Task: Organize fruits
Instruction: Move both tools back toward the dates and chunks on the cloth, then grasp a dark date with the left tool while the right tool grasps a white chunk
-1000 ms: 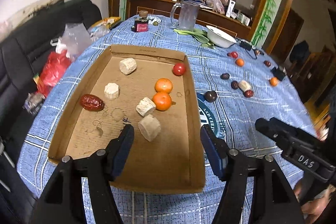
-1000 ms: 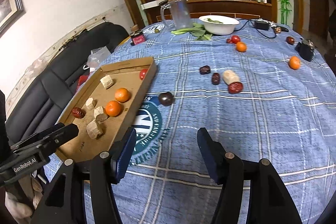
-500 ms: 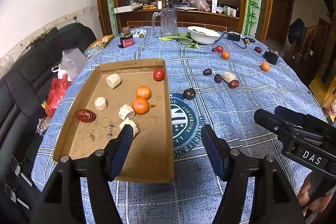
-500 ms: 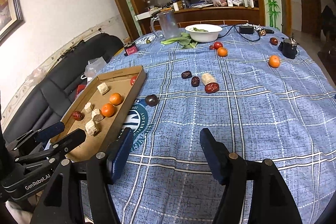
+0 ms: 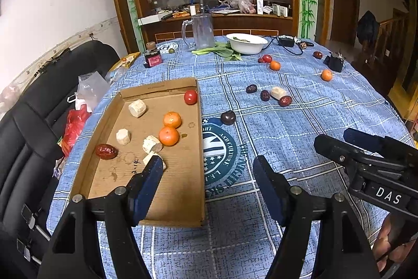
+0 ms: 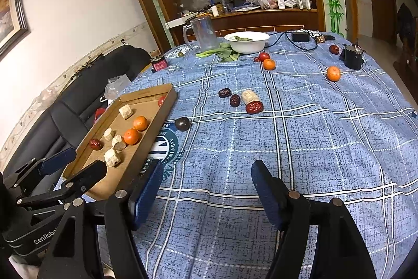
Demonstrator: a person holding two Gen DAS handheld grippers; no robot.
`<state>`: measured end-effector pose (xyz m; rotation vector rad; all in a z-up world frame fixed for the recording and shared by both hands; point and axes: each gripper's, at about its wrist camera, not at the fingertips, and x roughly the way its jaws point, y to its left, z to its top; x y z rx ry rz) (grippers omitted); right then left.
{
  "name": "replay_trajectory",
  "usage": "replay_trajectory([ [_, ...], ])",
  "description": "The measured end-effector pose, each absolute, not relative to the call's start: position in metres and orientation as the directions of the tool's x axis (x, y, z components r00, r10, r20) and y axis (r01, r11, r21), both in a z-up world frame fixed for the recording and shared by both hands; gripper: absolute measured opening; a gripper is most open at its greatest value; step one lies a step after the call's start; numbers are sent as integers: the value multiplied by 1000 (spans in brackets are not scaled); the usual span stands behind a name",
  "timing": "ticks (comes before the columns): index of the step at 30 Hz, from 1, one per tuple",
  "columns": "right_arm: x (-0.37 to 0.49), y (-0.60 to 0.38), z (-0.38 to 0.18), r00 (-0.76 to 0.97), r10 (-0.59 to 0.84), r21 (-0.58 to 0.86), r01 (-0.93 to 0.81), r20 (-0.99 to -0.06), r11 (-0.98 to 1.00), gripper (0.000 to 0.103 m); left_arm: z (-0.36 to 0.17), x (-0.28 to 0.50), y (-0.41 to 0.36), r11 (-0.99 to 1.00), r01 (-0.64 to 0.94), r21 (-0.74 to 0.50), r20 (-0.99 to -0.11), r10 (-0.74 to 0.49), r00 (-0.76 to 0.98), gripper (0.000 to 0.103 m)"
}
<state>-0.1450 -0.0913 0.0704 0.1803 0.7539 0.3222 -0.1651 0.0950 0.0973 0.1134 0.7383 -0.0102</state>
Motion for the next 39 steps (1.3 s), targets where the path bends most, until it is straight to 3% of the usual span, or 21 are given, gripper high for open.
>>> replay_trajectory([
  [8,-129,-108,55,667,332,287,-181,-667,941,75,78,-143,97,997,65,31,-733,-22,680,71],
  [18,-83,-168,36,623,254,284,-53,-740,957,74,65,-105,98,991,92,-96,-747,-133,651,71],
  [27,-12,-153,38,591,249,232,-106,-767,967,74,58,-53,94,984,133,-122,-769,-178,614,71],
  [31,22,-137,36,588,259,212,-149,-766,966,74,57,-22,87,985,153,-83,-780,-159,605,58],
  [39,66,-109,22,570,265,172,-213,-778,962,66,24,23,77,988,144,-49,-865,-114,488,53],
])
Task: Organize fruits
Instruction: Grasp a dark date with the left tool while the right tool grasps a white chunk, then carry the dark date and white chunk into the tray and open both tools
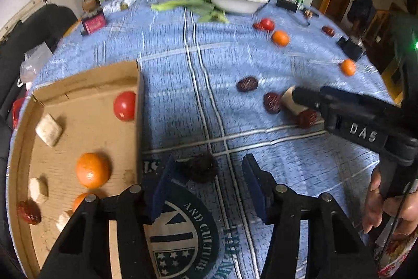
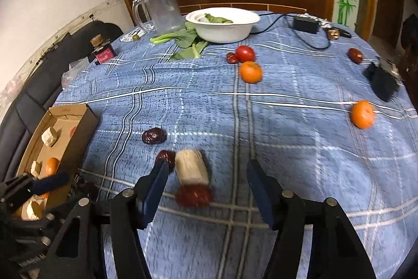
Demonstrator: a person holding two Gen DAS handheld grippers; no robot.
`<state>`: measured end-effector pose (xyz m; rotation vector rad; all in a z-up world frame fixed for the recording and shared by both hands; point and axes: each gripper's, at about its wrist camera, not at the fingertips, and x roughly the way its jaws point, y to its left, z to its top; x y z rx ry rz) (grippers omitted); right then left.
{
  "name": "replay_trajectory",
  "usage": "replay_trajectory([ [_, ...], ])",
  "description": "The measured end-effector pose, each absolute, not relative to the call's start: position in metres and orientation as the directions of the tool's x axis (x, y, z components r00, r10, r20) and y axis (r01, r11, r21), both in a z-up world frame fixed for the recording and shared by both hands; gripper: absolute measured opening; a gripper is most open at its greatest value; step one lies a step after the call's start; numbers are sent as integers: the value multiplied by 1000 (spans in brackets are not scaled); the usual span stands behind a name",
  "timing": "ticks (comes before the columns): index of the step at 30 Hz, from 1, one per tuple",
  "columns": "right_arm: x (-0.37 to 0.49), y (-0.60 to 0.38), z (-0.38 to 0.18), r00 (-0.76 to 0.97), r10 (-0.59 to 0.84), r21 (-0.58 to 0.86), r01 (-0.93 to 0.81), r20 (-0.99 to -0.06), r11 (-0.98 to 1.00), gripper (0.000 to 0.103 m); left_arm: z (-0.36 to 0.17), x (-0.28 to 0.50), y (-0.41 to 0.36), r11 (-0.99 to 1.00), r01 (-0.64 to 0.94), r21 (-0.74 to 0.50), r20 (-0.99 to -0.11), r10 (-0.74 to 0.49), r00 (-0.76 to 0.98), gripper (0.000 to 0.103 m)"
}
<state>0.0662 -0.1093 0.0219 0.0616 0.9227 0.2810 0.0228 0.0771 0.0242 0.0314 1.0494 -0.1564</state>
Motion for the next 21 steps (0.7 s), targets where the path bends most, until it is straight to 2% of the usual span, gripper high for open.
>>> replay_trajectory([
  [5,76,-102,10,548,271,169,-230,-791,958,66,14,27,70,988,157,-14,-882,-86,464,53],
  [6,75,-102,9,548,279,177,-232,-789,956,66,13,27,68,987,160,-5,-882,-79,464,46],
  [7,75,-102,9,548,283,181,-234,-787,955,63,11,26,67,987,158,11,-883,-65,465,33],
  [8,75,-102,9,549,288,183,-238,-785,954,59,12,25,66,989,146,38,-875,-38,482,26],
  [9,75,-103,10,552,295,186,-246,-780,951,44,14,24,66,989,144,45,-871,-32,490,23],
  [10,74,-103,10,549,306,195,-253,-778,948,35,14,22,66,987,156,23,-870,-57,490,23],
  [12,73,-101,11,544,319,202,-264,-776,943,31,17,20,65,987,157,34,-863,-50,503,23],
  [21,63,-111,20,581,344,236,-255,-737,938,31,30,0,74,990,130,-58,-838,-119,533,23],
])
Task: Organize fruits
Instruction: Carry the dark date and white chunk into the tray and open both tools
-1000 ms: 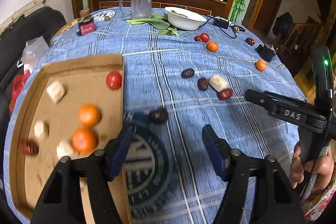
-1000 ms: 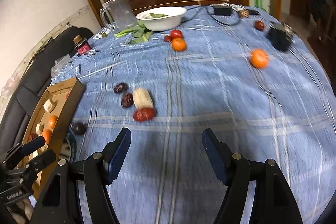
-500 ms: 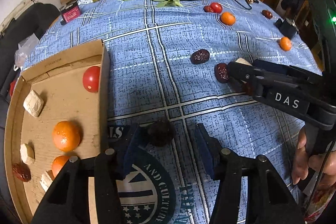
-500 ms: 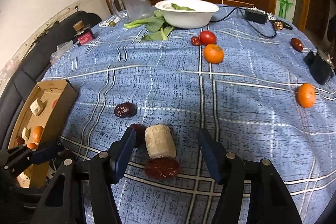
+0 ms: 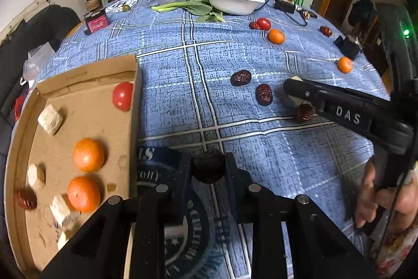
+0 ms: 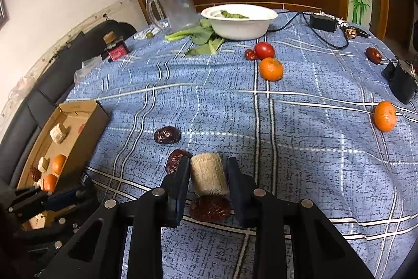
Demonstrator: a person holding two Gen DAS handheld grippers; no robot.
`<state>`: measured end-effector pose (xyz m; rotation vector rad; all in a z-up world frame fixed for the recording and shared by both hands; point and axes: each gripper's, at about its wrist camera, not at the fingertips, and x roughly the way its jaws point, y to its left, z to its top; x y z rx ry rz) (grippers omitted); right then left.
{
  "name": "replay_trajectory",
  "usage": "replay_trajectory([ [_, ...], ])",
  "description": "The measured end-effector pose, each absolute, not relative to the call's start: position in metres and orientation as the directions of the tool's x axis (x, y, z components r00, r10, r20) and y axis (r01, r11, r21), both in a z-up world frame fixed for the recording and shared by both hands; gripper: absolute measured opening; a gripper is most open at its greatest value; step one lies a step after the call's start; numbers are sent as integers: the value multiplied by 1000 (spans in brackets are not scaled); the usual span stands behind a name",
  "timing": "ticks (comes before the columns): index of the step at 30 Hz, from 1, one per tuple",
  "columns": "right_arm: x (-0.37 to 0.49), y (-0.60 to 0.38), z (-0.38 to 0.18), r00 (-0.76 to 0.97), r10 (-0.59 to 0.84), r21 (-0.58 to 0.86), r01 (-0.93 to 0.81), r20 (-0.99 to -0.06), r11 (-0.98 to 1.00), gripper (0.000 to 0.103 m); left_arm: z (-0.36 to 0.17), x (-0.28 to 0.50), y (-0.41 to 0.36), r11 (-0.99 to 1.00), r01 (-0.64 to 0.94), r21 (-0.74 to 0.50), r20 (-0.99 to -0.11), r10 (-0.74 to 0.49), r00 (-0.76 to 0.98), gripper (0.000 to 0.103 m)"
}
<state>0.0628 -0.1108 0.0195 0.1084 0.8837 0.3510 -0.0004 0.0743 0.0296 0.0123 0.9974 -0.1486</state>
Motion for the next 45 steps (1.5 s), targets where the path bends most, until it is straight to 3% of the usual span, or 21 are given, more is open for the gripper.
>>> replay_trajectory([
  [11,44,-102,27,600,359,255,-253,-715,933,31,59,-44,125,986,51,-159,-793,-158,588,23],
  [21,-4,-50,52,548,478,332,-350,-686,876,32,64,-77,206,967,-94,-238,-763,-126,634,23],
  [29,-29,24,60,453,561,346,-474,-692,810,32,60,-99,260,954,-218,-208,-756,-16,655,24],
  [45,-9,138,37,358,559,297,-573,-748,764,32,33,-94,291,940,-255,-229,-781,-21,624,24],
])
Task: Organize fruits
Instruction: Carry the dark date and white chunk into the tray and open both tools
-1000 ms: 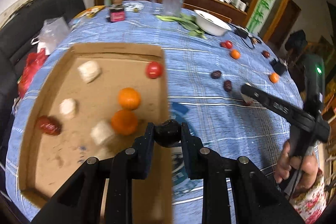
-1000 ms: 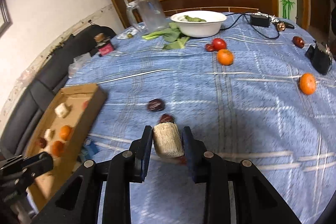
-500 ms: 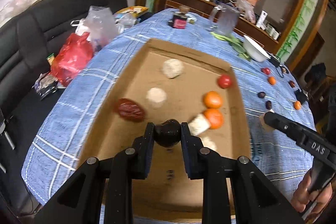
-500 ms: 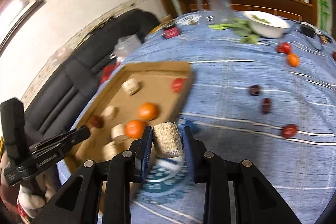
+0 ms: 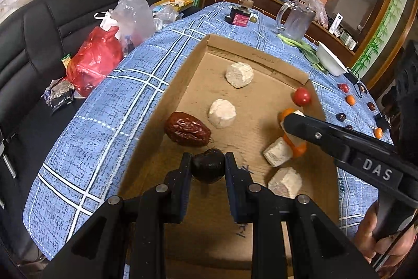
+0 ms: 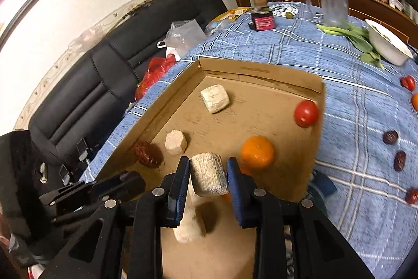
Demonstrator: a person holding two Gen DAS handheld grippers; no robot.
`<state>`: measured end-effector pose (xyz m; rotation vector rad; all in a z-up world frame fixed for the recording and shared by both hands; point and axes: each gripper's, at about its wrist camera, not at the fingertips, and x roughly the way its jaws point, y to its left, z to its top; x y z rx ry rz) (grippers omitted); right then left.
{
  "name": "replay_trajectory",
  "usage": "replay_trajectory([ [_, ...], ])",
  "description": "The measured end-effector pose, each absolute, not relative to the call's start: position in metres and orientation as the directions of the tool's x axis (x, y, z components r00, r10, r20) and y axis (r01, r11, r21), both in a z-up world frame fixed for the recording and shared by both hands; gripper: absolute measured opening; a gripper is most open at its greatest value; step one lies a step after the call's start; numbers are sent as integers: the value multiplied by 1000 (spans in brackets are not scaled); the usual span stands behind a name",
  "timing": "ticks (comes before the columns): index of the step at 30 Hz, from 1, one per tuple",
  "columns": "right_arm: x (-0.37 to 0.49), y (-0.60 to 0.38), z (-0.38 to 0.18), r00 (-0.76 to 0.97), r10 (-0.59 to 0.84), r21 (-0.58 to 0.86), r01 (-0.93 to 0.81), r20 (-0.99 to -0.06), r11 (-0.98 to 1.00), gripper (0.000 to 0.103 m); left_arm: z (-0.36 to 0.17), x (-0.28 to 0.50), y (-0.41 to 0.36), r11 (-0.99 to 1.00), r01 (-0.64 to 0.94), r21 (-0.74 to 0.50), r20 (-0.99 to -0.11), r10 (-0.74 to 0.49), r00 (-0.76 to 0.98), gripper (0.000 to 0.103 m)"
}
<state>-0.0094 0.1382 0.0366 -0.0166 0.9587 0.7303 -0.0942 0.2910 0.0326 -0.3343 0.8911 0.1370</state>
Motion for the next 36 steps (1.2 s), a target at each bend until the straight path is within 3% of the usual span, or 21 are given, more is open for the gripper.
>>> replay_trajectory([
  [12,-3,150,32,368,544,268,-583,-754,767,34,26,-90,298,926,-254,-279,-777,-63,626,26],
  [17,-6,135,49,403,563,288,-565,-721,774,36,33,-95,296,920,-241,-309,-759,-86,645,40],
  [19,-11,121,58,427,571,301,-549,-701,780,43,38,-98,293,923,-242,-300,-751,-72,656,57],
  [20,-13,113,61,439,573,309,-538,-692,784,45,41,-100,291,924,-241,-297,-745,-66,663,60],
  [30,-47,51,64,518,527,328,-429,-674,842,50,55,-117,274,938,-219,-269,-727,-49,685,64],
  [36,-71,25,53,556,463,302,-361,-690,882,54,68,-135,249,962,-225,-154,-699,55,713,68],
])
